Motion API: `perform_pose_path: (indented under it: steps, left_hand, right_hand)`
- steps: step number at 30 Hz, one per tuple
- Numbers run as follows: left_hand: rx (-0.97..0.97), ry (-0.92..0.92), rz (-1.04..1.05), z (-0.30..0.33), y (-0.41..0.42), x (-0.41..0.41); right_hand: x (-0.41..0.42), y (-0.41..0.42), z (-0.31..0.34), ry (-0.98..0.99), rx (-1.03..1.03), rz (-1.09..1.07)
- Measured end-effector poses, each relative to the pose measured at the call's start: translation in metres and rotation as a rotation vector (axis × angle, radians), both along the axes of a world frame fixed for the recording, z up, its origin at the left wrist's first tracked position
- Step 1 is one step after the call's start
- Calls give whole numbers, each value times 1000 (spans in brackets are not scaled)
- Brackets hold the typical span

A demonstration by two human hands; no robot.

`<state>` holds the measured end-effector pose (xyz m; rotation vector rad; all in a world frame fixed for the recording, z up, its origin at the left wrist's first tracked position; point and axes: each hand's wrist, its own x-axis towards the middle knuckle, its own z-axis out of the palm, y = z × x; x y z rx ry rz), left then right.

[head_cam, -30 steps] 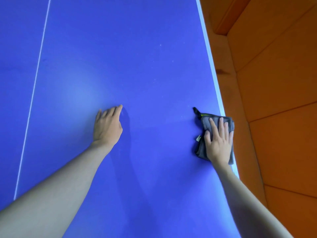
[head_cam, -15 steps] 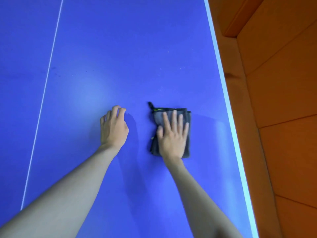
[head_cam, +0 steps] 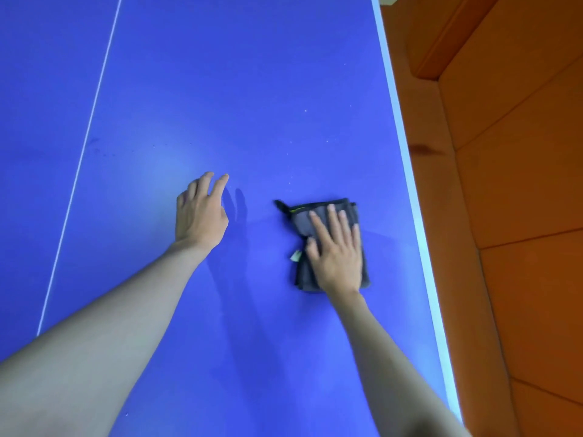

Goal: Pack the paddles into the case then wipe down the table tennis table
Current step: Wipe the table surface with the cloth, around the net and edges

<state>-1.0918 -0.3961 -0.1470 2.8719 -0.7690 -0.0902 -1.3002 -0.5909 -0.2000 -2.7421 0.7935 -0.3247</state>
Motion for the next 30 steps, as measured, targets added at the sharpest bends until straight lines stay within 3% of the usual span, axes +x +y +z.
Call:
perform_pose_path:
  steps: [7, 14, 20, 24, 27, 30]
  left_hand:
    - [120, -103, -68, -17, -4, 14]
    - [99, -74, -85, -15, -7, 19]
    - [27, -120, -195, -9, -6, 46]
    - [-87, -128, -99, -3, -15, 72]
    - [-121, -37, -9, -2, -26, 82]
    - [-5, -38, -50, -7, -27, 91]
  right_hand:
    - [-43, -132, 3, 170, -17, -235]
    - [12, -99, 0, 196, 3, -498]
    - [119, 21, 3, 77, -44, -204]
    - [157, 91, 2, 93, -21, 48]
    - [157, 86, -2, 69, 6, 130]
    - [146, 52, -3, 25, -26, 161]
